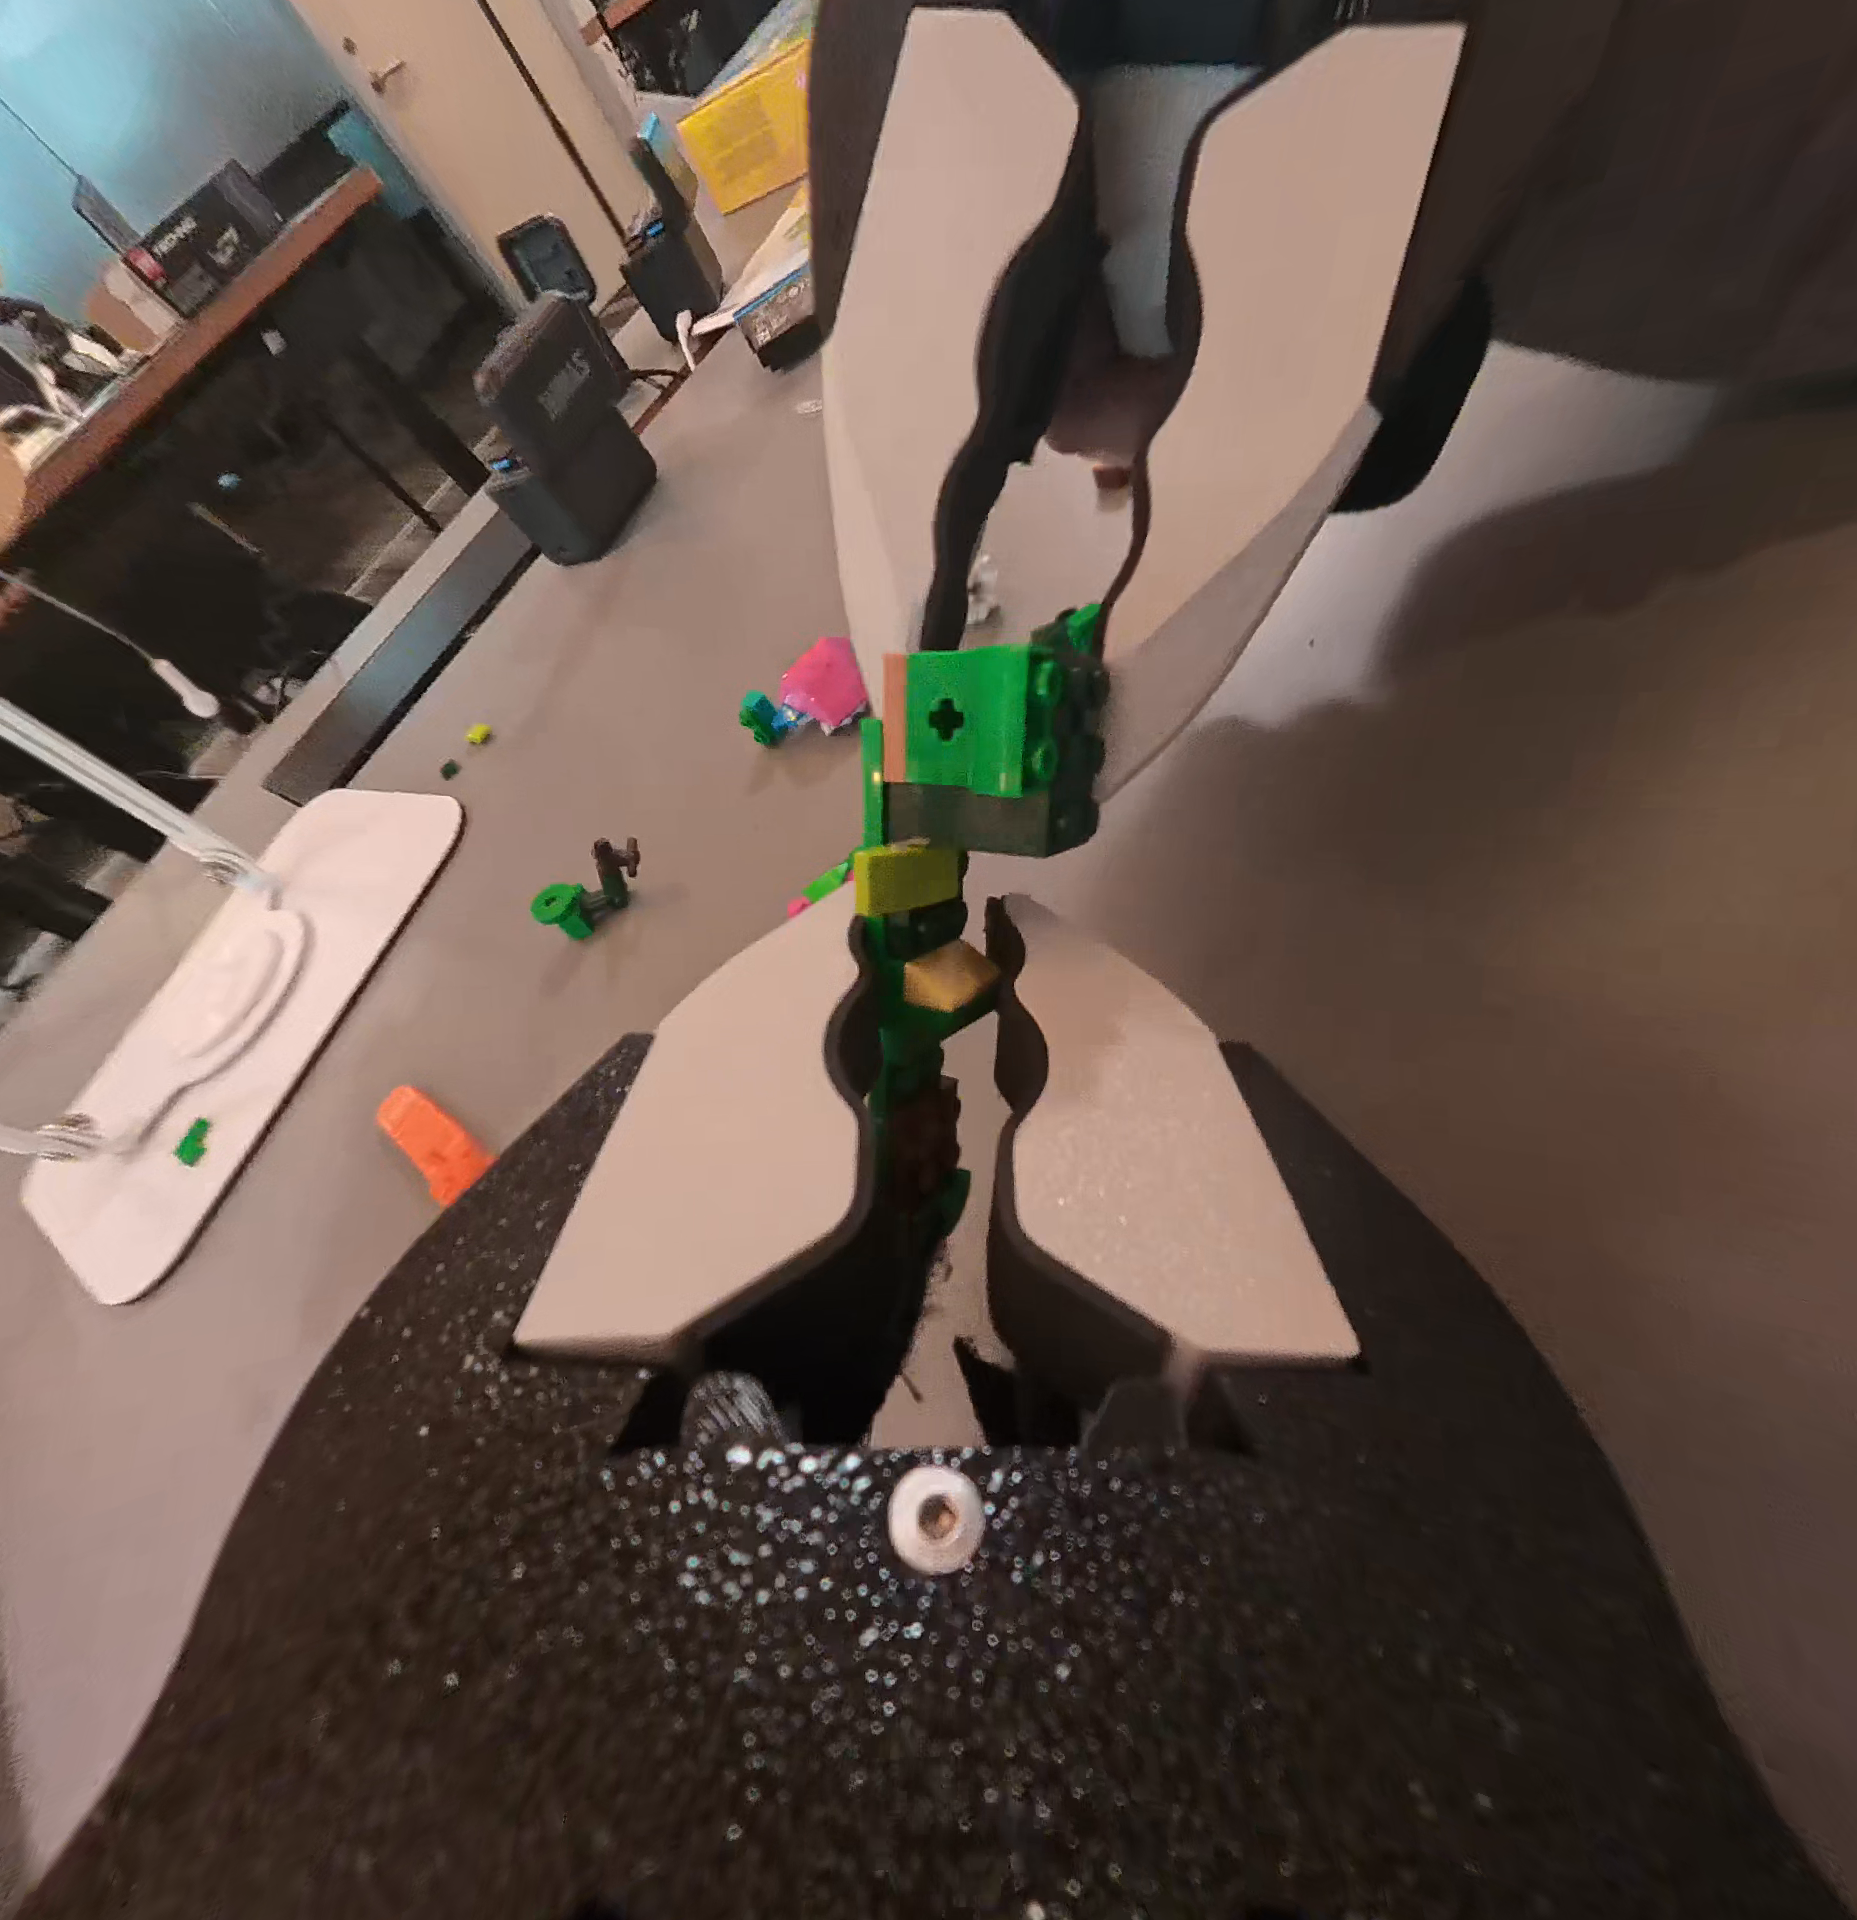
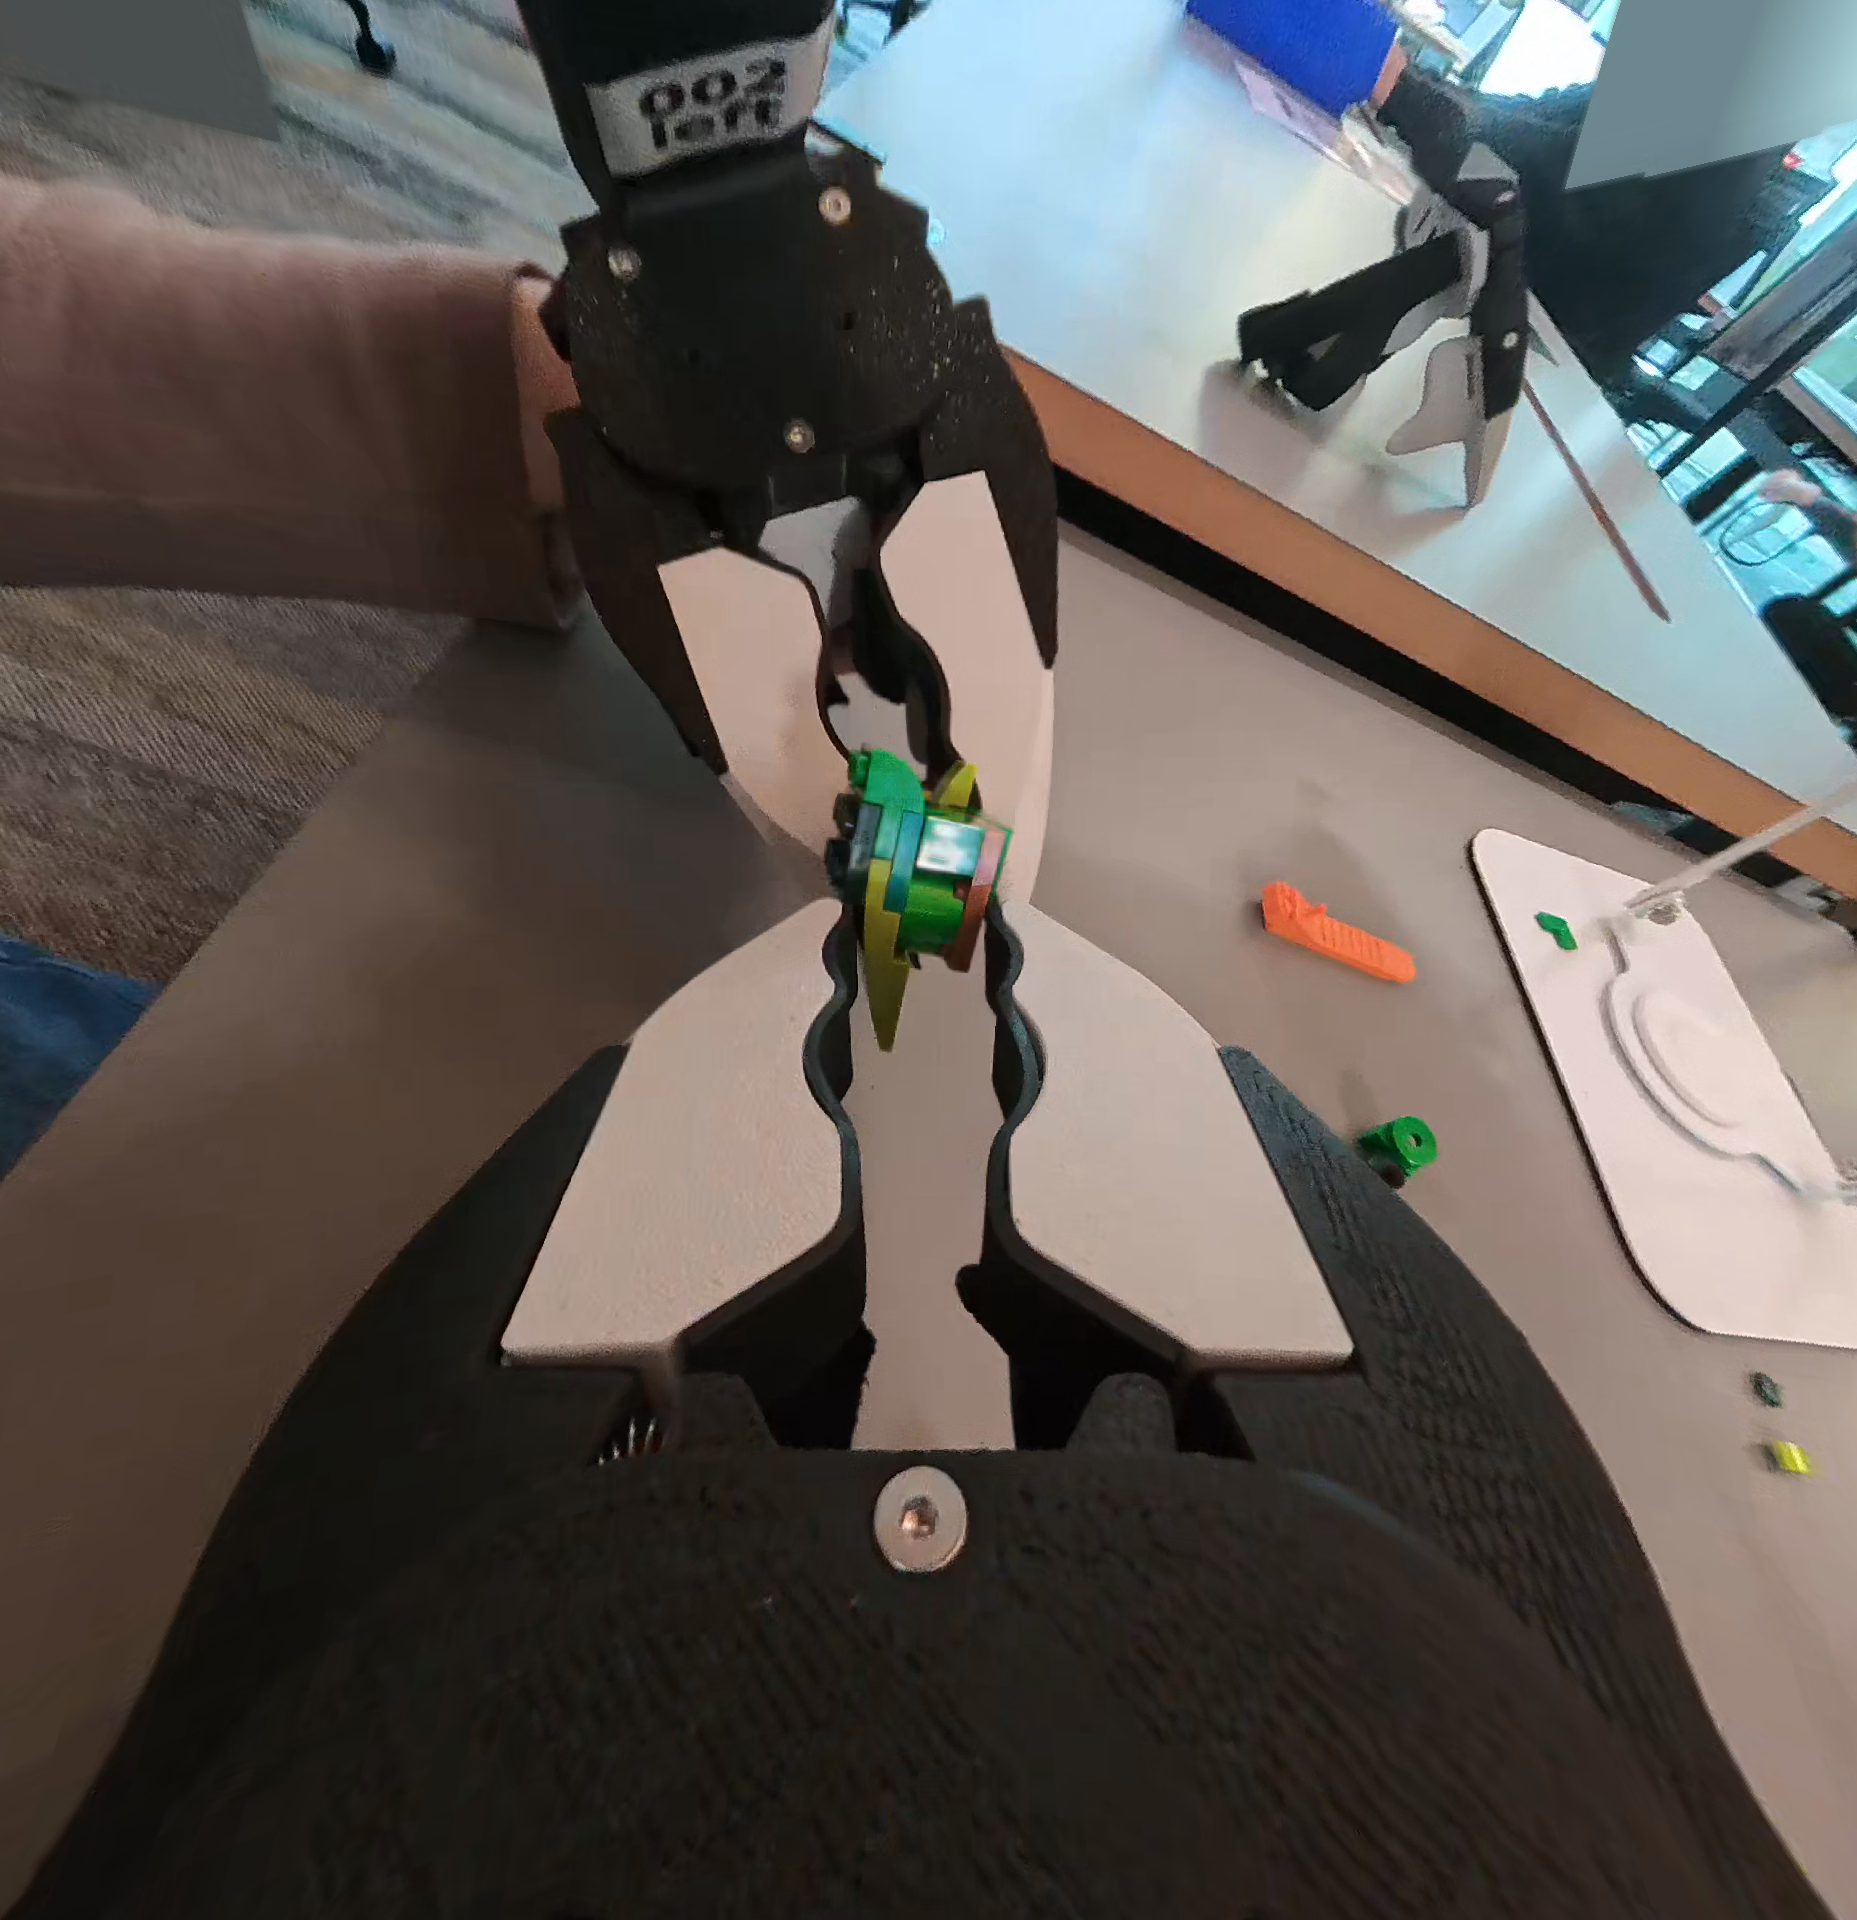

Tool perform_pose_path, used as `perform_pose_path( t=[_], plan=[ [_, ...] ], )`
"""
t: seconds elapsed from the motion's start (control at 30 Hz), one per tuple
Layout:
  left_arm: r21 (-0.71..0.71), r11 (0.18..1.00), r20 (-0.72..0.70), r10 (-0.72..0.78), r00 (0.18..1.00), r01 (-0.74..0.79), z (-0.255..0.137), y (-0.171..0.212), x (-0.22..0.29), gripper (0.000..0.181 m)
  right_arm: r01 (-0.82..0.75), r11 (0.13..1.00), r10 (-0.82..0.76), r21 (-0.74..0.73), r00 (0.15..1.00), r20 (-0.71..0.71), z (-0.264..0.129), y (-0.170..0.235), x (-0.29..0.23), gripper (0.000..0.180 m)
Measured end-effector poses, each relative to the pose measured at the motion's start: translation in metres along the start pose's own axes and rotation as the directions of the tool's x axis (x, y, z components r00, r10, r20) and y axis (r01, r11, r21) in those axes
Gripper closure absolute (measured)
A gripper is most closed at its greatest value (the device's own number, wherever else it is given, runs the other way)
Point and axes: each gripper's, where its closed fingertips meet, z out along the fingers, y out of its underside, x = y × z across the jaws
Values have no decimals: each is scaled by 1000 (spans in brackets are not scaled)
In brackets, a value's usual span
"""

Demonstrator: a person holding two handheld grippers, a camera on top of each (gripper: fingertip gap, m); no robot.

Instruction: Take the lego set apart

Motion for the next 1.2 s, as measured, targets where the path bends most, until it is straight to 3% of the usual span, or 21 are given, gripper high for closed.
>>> perform_pose_path(
  t=[0.03, 0.37, 0.6, 0.8, 0.87, 1.07, 1.2],
  plan=[
    [-21, 1000, 11, 18, 1000, -18, 1, 3, -1, 163, 13, 1000, -13, -20, 1000, -7, 1, 2, 0, 158],
    [-116, 993, 256, 13, 967, 17, 6, 18, -36, 164, 84, 990, -107, -111, 969, -224, 15, 6, 24, 160],
    [-118, 992, 287, -17, 958, 53, 9, 22, -41, 164, -45, 980, -9, -194, 963, -270, 6, 26, 37, 158],
    [-161, 987, 258, 49, 965, -7, 10, 28, -36, 164, 25, 974, -69, -224, 979, -193, 15, 27, 22, 172],
    [-160, 987, 289, 38, 957, 9, 10, 29, -40, 164, -23, 978, -21, -206, 978, -207, 17, 26, 24, 173],
    [-80, 983, 529, -97, 843, 163, -4, 22, -73, 164, -393, 917, 393, 65, 868, -304, 25, 5, 47, 175],
    [-101, 973, 559, -118, 820, 209, -4, 31, -78, 164, -386, 920, 346, -64, 878, -332, 25, 29, 46, 174]
  ],
)
